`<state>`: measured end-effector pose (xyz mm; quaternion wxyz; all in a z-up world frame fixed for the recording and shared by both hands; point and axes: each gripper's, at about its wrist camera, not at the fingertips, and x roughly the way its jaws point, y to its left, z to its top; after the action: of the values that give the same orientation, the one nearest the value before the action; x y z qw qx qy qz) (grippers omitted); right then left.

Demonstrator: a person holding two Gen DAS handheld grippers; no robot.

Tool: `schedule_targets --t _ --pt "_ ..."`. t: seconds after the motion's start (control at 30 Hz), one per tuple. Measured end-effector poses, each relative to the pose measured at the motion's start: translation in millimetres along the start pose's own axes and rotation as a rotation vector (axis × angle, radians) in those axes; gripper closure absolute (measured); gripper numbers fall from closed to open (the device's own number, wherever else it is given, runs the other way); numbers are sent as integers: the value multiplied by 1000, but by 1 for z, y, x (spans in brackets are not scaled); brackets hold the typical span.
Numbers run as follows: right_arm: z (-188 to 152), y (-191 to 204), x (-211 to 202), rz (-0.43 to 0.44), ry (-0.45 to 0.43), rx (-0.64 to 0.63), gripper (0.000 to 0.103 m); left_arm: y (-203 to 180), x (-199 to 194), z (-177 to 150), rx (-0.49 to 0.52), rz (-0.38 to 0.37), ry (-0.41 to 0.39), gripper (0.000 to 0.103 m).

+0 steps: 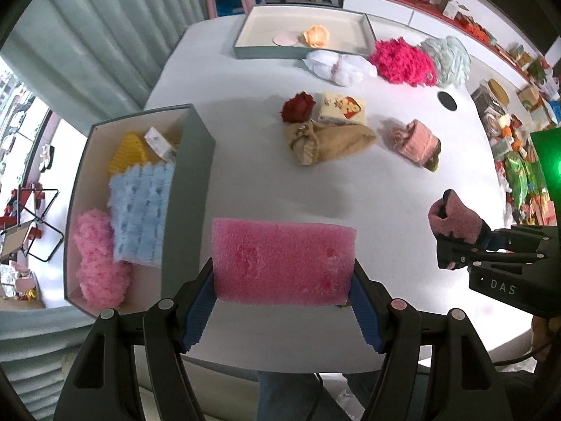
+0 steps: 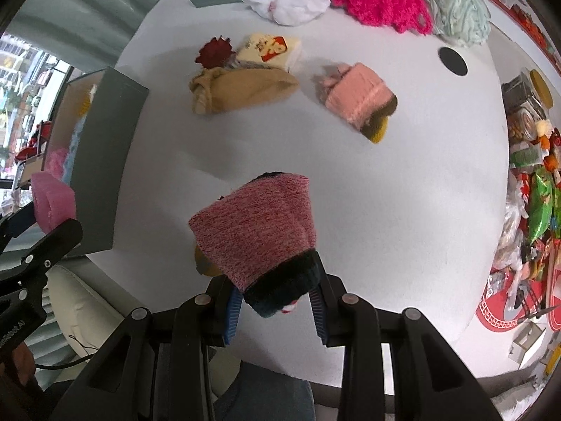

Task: Organize soft objects
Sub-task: 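Lift and carry the sponge and sock over the grey box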

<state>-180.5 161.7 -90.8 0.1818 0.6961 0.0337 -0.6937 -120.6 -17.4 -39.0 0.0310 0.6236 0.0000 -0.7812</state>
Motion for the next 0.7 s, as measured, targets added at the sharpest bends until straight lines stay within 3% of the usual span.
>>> schedule_targets --t 0.7 --pt "1 31 9 60 -3 -24 66 42 -18 -12 -59 62 -28 32"
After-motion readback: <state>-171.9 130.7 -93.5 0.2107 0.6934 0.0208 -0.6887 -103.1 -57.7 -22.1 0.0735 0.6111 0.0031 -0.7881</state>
